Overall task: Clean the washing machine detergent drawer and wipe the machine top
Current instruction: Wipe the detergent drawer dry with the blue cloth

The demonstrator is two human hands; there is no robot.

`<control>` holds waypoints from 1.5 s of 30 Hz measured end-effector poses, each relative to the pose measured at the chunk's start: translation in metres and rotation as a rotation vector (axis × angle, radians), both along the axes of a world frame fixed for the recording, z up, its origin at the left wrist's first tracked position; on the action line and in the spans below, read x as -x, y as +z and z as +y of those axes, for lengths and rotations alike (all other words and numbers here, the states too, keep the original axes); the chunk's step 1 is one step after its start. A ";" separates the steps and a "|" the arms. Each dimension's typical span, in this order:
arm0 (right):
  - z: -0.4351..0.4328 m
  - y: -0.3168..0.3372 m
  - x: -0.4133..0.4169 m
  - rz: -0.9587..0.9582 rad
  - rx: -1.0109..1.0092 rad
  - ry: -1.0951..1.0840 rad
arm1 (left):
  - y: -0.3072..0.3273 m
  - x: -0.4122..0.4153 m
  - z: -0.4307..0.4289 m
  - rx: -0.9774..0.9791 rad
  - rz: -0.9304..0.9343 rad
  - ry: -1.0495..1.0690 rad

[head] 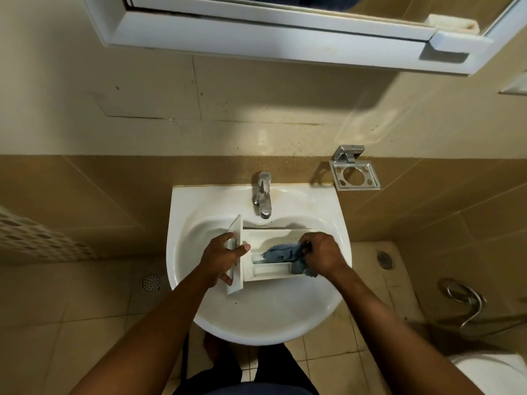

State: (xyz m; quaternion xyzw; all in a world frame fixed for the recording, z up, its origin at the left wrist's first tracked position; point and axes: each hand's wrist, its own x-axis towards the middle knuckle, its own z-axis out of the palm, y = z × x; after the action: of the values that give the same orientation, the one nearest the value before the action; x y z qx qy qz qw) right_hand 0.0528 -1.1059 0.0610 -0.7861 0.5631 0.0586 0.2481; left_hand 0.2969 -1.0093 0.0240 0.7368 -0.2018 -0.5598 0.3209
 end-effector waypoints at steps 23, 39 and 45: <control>0.007 -0.056 -0.094 -0.516 -0.180 -0.390 | 0.002 0.001 -0.001 -0.006 -0.058 -0.033; 0.005 -0.057 -0.102 -0.323 -0.069 -0.206 | 0.000 0.002 -0.002 -0.013 -0.097 -0.046; 0.004 -0.039 -0.087 -0.564 -0.022 -0.276 | -0.001 0.001 -0.002 -0.017 -0.068 -0.035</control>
State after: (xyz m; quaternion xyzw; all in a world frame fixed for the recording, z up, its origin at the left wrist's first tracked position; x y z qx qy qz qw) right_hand 0.1396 -1.1014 0.0225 -0.6847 0.5731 -0.1899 0.4084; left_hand 0.2959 -1.0114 0.0227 0.7545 -0.2207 -0.5416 0.2979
